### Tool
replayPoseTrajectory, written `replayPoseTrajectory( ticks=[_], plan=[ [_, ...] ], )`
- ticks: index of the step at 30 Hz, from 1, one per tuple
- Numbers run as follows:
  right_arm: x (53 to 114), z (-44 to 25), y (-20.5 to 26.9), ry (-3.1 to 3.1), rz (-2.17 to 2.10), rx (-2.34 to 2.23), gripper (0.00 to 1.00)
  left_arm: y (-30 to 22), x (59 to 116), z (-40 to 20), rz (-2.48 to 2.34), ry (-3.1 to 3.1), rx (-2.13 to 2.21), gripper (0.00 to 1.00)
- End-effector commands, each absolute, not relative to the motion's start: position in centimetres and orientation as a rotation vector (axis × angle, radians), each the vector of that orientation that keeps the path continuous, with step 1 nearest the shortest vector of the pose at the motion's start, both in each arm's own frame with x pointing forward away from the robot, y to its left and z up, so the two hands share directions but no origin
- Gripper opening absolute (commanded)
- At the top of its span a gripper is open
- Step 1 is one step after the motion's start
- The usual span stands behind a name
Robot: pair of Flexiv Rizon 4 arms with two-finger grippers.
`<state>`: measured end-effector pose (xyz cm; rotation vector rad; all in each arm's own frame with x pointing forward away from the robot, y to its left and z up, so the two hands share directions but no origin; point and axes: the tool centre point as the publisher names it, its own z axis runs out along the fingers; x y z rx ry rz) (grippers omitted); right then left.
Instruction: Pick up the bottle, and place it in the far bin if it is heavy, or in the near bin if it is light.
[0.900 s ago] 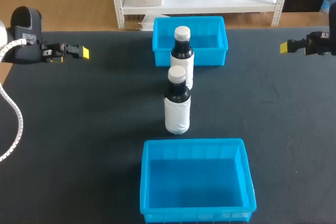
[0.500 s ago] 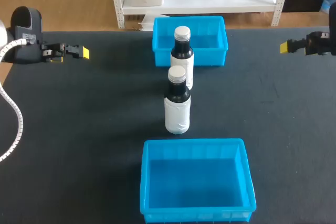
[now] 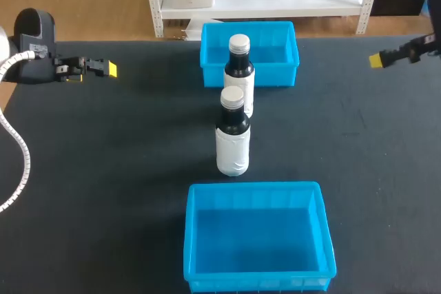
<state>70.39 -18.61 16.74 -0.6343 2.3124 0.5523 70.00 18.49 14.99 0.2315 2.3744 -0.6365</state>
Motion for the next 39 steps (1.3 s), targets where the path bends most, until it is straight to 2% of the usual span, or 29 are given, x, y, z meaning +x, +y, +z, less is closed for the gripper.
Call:
replayPoseTrajectory(
  ticks=[1, 14, 29, 39],
  plan=[
    [71.0, 16.9, -19.4, 2.062, 1.049, -1.314, 1.00, 18.5, 70.0, 15.0, -0.636, 2.374, 0.231, 1.00],
    [71.0, 16.9, -19.4, 2.062, 1.049, -1.314, 1.00, 18.5, 70.0, 15.0, -0.636, 2.374, 0.231, 1.00],
    [66.9, 16.9, -10.0, 1.888, 0.845, -1.335, 1.00, 18.5, 70.0, 15.0, -0.636, 2.374, 0.231, 1.00],
    [65.5, 16.8, -5.4, 1.758, 0.786, -1.452, 1.00, 18.5, 70.0, 15.0, -0.636, 2.374, 0.231, 1.00]
  ],
)
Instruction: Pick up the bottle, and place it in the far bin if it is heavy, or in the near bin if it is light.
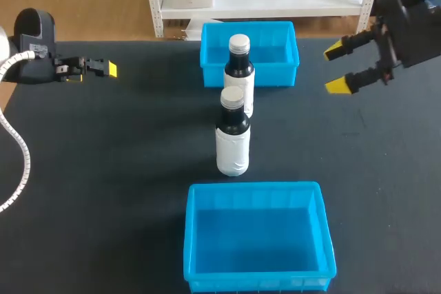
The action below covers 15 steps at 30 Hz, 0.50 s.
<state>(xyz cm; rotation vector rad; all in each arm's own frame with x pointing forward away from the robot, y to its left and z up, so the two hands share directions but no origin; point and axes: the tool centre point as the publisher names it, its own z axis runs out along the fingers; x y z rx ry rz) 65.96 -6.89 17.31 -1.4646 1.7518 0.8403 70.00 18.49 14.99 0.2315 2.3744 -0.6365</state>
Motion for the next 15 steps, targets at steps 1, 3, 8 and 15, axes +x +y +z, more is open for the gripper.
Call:
replayPoseTrajectory(
  ticks=[1, 3, 8, 15],
  plan=[
    [65.4, 16.5, -5.0, 1.757, 0.785, -1.462, 1.00, 18.5, 70.0, 15.0, -0.636, 2.374, 0.231, 1.00],
    [65.2, 16.1, -4.2, 1.743, 0.815, -1.487, 1.00, 18.5, 70.0, 15.0, -0.636, 2.374, 0.231, 1.00],
    [64.2, 15.3, -1.7, 1.704, 0.914, -1.530, 1.00, 18.5, 70.0, 15.0, -0.636, 2.374, 0.231, 1.00],
    [63.1, 14.6, 2.0, 1.659, 0.999, -1.581, 1.00, 18.5, 70.0, 15.0, -0.636, 2.374, 0.231, 1.00]
  ],
)
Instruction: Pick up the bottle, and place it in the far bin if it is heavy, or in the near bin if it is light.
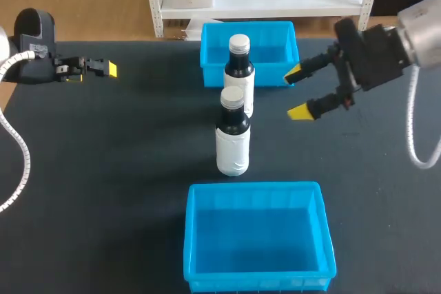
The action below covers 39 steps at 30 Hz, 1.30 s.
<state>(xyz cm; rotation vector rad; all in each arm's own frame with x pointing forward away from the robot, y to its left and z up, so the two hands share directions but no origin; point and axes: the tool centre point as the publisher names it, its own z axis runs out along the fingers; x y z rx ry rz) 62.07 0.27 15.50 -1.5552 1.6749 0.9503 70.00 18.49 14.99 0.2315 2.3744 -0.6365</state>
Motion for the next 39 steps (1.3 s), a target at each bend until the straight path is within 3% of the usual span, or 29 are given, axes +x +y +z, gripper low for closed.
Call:
replayPoseTrajectory(
  ticks=[1, 19, 39],
  plan=[
    [63.0, 14.5, 2.4, 1.657, 1.005, -1.585, 1.00, 18.5, 70.0, 15.0, -0.636, 2.374, 0.231, 1.00],
    [62.7, 13.0, 7.4, 1.713, 1.011, -1.611, 1.00, 18.5, 70.0, 15.0, -0.636, 2.374, 0.231, 1.00],
    [61.9, 12.3, 9.6, 1.730, 1.036, -1.584, 1.00, 18.5, 70.0, 15.0, -0.636, 2.374, 0.231, 1.00]
  ],
)
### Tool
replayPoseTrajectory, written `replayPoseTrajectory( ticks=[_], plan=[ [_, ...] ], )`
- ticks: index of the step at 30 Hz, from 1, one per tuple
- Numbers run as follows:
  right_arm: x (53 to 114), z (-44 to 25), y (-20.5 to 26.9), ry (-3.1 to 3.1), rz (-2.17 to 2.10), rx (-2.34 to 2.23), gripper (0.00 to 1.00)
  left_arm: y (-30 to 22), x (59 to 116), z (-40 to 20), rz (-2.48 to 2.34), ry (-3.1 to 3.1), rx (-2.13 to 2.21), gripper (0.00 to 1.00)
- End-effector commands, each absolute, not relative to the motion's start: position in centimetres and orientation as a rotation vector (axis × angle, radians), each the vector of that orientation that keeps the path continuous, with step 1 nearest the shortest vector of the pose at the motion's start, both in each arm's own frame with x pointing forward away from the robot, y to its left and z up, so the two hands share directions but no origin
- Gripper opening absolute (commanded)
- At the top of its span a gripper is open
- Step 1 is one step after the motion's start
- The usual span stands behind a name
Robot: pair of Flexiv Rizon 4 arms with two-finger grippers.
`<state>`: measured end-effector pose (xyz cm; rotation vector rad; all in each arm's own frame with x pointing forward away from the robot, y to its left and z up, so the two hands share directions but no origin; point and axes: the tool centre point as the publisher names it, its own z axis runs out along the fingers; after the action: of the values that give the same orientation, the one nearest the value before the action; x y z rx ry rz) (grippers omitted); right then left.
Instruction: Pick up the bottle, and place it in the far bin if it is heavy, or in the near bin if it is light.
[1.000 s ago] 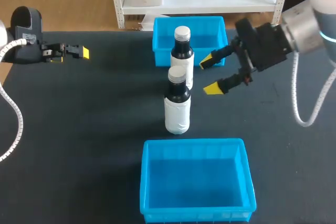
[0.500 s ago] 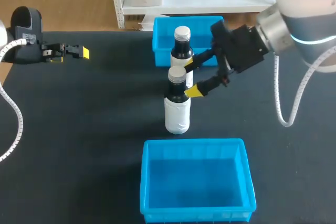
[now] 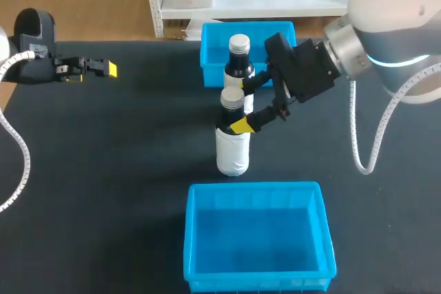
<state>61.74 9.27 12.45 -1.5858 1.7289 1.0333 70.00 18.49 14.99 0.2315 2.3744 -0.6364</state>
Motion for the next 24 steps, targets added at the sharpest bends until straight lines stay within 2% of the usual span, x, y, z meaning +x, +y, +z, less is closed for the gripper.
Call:
replayPoseTrajectory(
  ticks=[1, 21, 23, 24],
  plan=[
    [61.93, 12.26, 9.59, 1.730, 1.037, -1.583, 1.00, 18.49, 70.00, 14.99, -0.636, 2.374, 0.231, 1.00],
    [62.25, 11.80, 10.11, 1.726, 1.061, -1.575, 1.00, 18.49, 70.00, 14.99, -0.636, 2.374, 0.231, 1.00],
    [62.25, 11.77, 10.16, 1.724, 1.063, -1.575, 0.97, 18.49, 70.00, 14.99, -0.636, 2.374, 0.231, 1.00],
    [62.26, 11.77, 10.18, 1.723, 1.064, -1.575, 0.91, 18.49, 70.00, 14.99, -0.636, 2.374, 0.231, 1.00]
  ],
)
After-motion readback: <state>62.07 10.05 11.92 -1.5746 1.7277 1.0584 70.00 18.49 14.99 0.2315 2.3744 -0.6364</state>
